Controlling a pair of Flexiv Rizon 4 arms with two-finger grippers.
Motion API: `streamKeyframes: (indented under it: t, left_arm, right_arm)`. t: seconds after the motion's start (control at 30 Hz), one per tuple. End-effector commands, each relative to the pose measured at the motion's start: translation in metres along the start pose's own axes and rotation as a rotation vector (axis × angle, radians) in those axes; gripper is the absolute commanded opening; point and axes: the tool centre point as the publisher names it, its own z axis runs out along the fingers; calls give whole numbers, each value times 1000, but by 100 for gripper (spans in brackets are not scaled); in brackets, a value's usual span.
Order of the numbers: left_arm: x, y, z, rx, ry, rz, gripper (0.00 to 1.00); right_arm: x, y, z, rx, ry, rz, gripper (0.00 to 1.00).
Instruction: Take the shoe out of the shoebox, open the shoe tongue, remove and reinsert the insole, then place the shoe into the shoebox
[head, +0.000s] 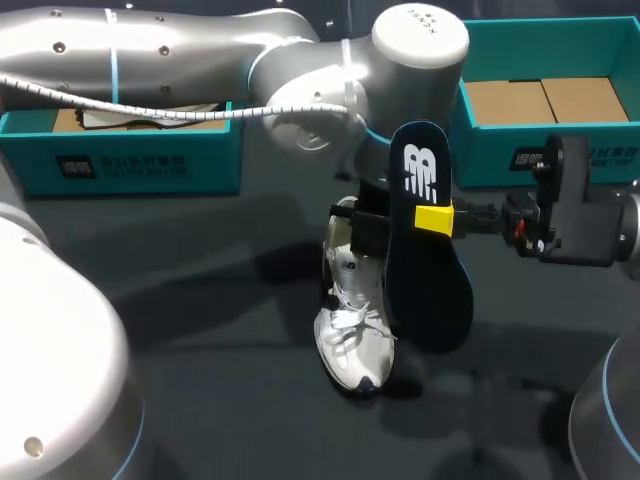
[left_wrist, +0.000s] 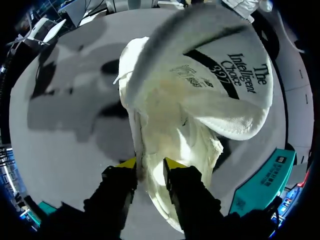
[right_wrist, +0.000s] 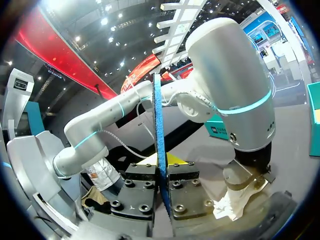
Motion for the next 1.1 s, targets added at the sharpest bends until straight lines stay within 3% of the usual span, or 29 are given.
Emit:
streamKeyframes:
  t: [0.03,0.17,0.27,0.63,0.83,1.0,1.1]
  left_arm:
    - [18,-8,-27,-77,-65,3,100]
    - [22,-3,-64,-188,-197,24,100]
    - [28,7,-106,-294,-458,39,100]
    - [28,7,-106,-294,-458,39,100]
    - [21,25,-119,-377,-713,37,100]
    - [16,34,-159,-386,-985,112,100]
    - [16,34,-159,-386,-985,112,100]
  right_arm:
    - [2,-2,0,-2,-5,0,0]
    - [2,-2,0,-2,-5,0,0]
    - [2,-2,0,-2,-5,0,0]
    - [2,-2,0,-2,-5,0,0]
    - [2,-2,0,-2,-5,0,0]
    - [2,-2,0,-2,-5,0,0]
    - [2,-2,0,-2,-5,0,0]
